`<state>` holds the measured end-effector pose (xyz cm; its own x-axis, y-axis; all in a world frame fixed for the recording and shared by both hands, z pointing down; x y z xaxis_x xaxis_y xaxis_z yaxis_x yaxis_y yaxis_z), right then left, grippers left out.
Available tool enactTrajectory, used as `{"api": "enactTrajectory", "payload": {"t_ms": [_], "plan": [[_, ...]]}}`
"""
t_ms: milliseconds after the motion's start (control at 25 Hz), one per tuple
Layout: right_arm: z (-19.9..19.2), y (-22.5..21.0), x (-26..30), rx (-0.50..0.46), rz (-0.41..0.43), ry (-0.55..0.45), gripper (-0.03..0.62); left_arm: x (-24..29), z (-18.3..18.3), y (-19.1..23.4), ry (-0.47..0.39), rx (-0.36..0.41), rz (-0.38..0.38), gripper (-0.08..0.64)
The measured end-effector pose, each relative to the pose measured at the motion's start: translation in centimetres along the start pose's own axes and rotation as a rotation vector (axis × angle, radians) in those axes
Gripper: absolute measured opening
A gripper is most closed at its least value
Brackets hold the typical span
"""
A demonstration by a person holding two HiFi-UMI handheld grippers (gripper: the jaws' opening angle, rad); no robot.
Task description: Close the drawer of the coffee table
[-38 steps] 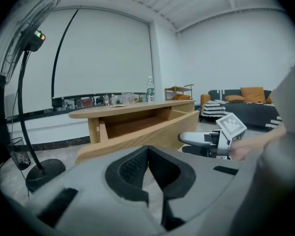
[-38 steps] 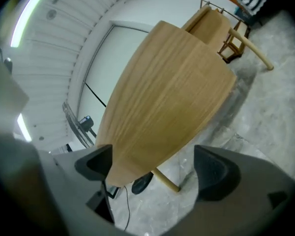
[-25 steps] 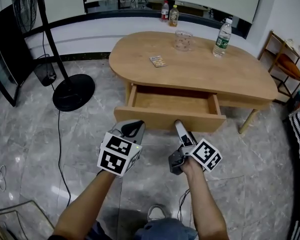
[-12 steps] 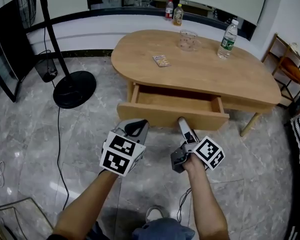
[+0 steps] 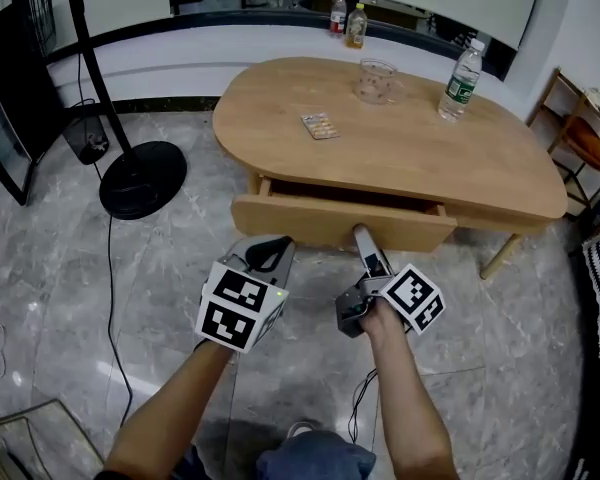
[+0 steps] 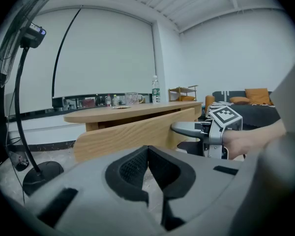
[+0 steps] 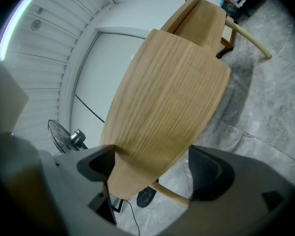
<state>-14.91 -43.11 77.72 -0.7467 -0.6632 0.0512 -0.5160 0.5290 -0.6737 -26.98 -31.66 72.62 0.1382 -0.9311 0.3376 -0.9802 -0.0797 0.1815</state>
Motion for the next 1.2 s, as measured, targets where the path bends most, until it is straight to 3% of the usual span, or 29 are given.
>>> {"api": "enactTrajectory", "payload": {"t_ms": [560,1200], "plan": [[1.6,-1.5,4.6,-0.01,0.013,0.02,0.468,3.4,1.2,1.1,0.007,-0.013,0.007,0.003],[2.4,-2.1,7.1,-0.011,0.017,0.028,0.466,3.0,1.8,3.1,0.002,-0.006,0.041,0.003]]}}
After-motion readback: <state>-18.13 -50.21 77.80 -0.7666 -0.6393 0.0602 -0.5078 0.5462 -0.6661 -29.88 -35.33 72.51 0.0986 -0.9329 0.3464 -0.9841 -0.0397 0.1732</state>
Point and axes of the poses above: the fingertips, and each gripper's own axes: x forward along the fingers, y to its left, z out of its top, the point moved 1 cm from there along -x, backward along the fingers, and after that the axes turned 15 degrees about -x, right-handed, at the moved point
